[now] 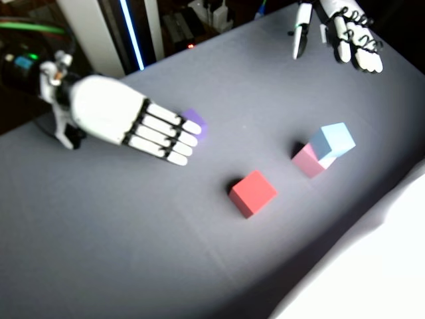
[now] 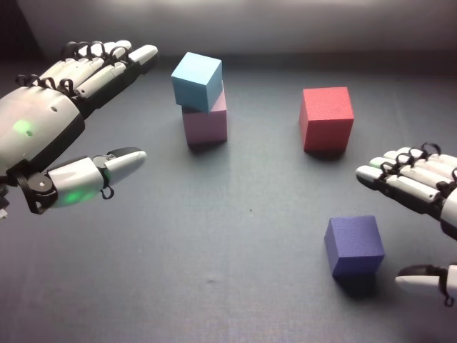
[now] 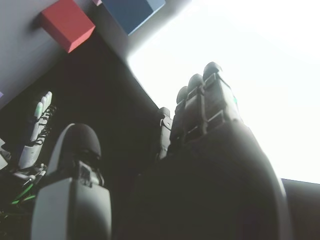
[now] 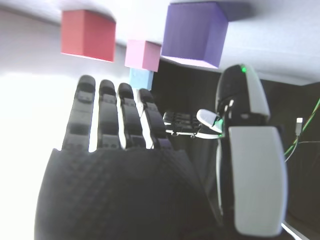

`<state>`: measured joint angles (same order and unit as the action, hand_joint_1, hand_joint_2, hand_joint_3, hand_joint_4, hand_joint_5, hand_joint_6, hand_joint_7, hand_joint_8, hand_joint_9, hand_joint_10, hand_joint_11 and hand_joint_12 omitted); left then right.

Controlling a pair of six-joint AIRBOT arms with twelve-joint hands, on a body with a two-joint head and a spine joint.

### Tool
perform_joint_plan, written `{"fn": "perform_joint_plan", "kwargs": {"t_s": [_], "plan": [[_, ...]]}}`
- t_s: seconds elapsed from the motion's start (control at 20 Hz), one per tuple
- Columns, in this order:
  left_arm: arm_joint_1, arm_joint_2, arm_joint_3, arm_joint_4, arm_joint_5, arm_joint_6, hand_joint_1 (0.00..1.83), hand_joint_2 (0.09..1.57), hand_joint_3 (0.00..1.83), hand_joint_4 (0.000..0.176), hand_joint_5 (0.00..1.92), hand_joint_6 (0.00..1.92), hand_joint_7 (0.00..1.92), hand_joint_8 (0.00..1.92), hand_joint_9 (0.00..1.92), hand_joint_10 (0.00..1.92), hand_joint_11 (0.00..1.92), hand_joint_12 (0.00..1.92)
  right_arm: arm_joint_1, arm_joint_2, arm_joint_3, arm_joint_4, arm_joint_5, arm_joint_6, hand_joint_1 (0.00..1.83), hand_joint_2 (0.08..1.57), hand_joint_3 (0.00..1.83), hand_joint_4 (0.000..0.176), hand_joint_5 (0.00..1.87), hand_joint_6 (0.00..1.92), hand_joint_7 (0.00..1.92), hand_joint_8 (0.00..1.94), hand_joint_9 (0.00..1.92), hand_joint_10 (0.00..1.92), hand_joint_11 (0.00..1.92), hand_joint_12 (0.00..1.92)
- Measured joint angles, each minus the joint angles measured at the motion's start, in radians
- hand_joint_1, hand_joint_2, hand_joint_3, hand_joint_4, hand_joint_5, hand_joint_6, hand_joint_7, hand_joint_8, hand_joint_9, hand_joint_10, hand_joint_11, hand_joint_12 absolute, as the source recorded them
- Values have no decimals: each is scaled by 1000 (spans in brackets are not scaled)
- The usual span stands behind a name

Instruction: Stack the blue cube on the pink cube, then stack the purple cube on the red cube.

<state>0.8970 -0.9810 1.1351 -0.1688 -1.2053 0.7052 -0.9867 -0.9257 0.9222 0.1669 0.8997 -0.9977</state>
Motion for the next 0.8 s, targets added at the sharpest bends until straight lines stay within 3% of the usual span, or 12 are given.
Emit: {"fn": "perform_joint_plan", "kwargs": {"t_s": [0.05,0.15,0.2,0.25,0.3,0.35,0.4,0.45,0.5,0.55,0.7,0.8], "plan": [[7,0,0,-5,-8,-2,572,1313,6,176,0,0,0,0,0,0,0,0,12,-14,11,0,-15,0,791,1074,15,6,0,0,0,0,22,278,0,1728],[19,0,0,-5,-16,-4,573,1312,5,176,0,0,0,0,0,0,0,0,36,-40,35,-7,-40,11,782,1092,10,0,0,0,0,0,0,56,0,1563],[24,0,0,-5,-16,-6,570,1304,1,176,0,0,0,0,0,0,0,0,47,-53,49,-11,-58,19,842,1114,2,0,0,0,0,0,0,10,0,1201],[27,0,0,-7,-19,-7,570,1300,0,176,0,0,0,0,0,0,0,0,57,-69,64,-14,-69,30,861,1097,0,0,0,0,0,0,0,1,0,440],[32,0,-2,-16,-23,-8,570,1297,0,176,0,0,0,0,0,0,0,0,62,-87,78,-16,-80,40,859,1106,1,0,0,0,0,0,0,0,0,87],[34,0,-2,-19,-23,-10,570,1299,0,176,0,0,0,0,0,0,0,0,71,-98,87,-21,-96,51,852,1113,4,0,0,0,0,0,0,0,0,17],[36,0,-2,-24,-22,-10,562,1301,0,176,0,0,0,0,0,0,0,0,80,-114,100,-27,-118,56,840,1131,0,0,149,45,168,1,104,55,0,334],[37,0,-2,-26,-25,-11,561,1304,1,176,0,0,0,0,0,0,0,0,93,-129,110,-32,-137,59,863,1141,0,0,255,103,355,50,127,496,0,1078],[37,0,-2,-25,-26,-13,568,1303,0,176,0,0,0,0,0,0,0,0,106,-140,120,-40,-154,60,1014,1160,3,0,452,186,665,237,365,1036,133,1689],[40,0,-2,-22,-32,-15,583,1306,1,176,0,0,0,0,0,0,0,0,119,-151,130,-48,-170,59,1182,1206,5,0,598,1103,881,1034,744,1227,589,1748],[43,0,-2,-31,-42,-19,585,1310,2,176,0,0,0,0,0,0,0,0,137,-160,140,-61,-172,66,1343,1238,4,0,582,1318,770,1327,790,1546,753,1640],[54,8,-11,-34,-47,-21,573,1317,5,176,0,0,0,0,0,0,0,0,143,-157,142,-66,-178,71,1229,1263,0,0,587,1357,822,1436,836,1462,760,1720]]}}
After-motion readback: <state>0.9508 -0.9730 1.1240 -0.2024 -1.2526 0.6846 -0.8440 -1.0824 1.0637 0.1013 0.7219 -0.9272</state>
